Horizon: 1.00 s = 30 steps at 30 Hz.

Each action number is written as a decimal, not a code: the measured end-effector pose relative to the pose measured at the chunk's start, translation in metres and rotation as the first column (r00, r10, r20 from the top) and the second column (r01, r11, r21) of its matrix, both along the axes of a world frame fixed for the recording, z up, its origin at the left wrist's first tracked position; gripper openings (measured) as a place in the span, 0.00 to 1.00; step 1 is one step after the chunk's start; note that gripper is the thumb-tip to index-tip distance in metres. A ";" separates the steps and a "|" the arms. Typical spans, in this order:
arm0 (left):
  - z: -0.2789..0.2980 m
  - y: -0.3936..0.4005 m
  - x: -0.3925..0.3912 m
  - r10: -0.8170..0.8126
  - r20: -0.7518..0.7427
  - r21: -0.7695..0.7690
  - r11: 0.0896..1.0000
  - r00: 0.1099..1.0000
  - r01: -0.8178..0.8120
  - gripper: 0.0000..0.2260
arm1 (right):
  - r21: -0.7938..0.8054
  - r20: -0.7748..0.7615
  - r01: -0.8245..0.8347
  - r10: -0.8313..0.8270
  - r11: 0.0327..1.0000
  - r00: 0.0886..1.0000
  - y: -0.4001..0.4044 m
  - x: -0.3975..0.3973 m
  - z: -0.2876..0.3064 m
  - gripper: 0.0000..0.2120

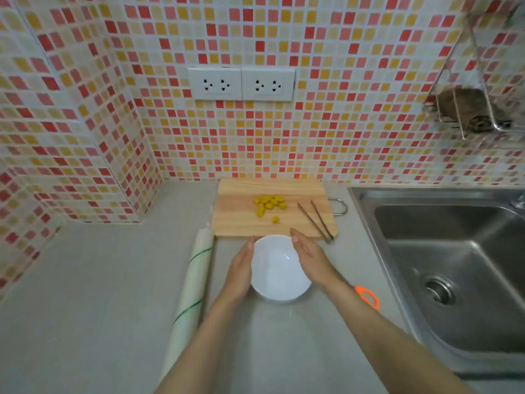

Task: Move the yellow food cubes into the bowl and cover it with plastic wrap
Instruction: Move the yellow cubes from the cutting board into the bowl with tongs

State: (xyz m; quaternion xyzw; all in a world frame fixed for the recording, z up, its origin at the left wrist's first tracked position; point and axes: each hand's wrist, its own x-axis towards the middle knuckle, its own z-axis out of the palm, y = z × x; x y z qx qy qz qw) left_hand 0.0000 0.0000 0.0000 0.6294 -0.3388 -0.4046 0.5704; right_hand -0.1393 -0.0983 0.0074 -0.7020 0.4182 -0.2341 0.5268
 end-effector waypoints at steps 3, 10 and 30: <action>-0.002 -0.004 -0.006 0.117 -0.098 -0.006 0.993 0.988 -0.118 0.17 | 0.015 0.094 0.142 -0.142 0.990 0.985 0.004 0.002 -0.002 0.18; -0.004 -0.006 -0.016 0.275 -0.127 -0.005 0.961 0.953 -0.278 0.16 | 0.023 0.088 0.154 -0.156 0.988 0.984 -0.001 0.005 -0.007 0.16; -0.004 -0.006 -0.008 0.285 -0.231 0.005 0.957 0.930 -0.291 0.18 | -0.579 -0.450 0.127 -0.446 0.806 0.774 -0.107 0.011 -0.006 0.15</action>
